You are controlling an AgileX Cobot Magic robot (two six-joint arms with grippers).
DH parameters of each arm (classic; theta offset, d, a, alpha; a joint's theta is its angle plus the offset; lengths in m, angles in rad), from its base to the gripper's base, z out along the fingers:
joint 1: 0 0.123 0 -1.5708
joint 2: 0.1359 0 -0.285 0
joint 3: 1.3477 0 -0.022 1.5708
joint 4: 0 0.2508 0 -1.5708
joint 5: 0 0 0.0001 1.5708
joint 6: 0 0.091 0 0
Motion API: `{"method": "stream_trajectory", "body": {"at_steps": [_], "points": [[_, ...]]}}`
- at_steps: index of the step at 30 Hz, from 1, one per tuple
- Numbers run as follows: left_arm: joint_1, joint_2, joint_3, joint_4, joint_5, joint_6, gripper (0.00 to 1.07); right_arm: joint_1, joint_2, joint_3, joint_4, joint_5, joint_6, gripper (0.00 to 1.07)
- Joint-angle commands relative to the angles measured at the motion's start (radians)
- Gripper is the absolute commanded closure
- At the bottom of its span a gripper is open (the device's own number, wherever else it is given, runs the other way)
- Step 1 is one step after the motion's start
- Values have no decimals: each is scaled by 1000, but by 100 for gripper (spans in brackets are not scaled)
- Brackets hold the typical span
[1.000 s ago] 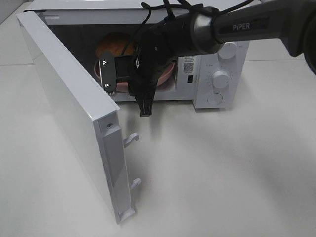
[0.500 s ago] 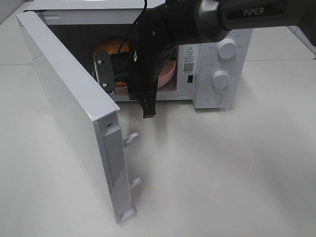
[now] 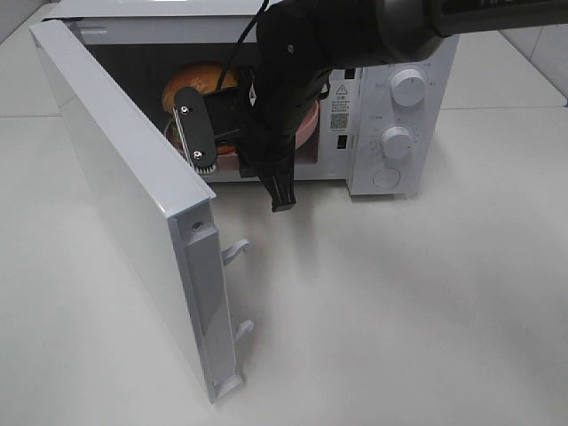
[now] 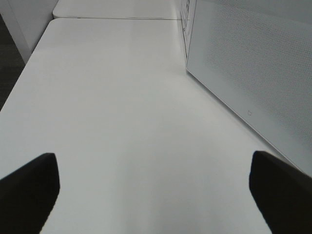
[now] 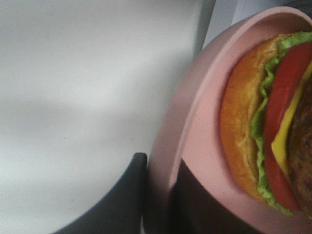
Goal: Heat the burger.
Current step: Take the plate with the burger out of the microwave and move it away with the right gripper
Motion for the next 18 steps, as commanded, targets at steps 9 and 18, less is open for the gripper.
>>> {"method": "stream_trajectory", "body": {"at_steps": [9,18], "points": [[2,-4,0,-1,-11,2,9,-7,-144,195,-93,-130,7,107],[2,-4,0,-1,-11,2,9,-7,-251,368,-93,-311,10,107]]}}
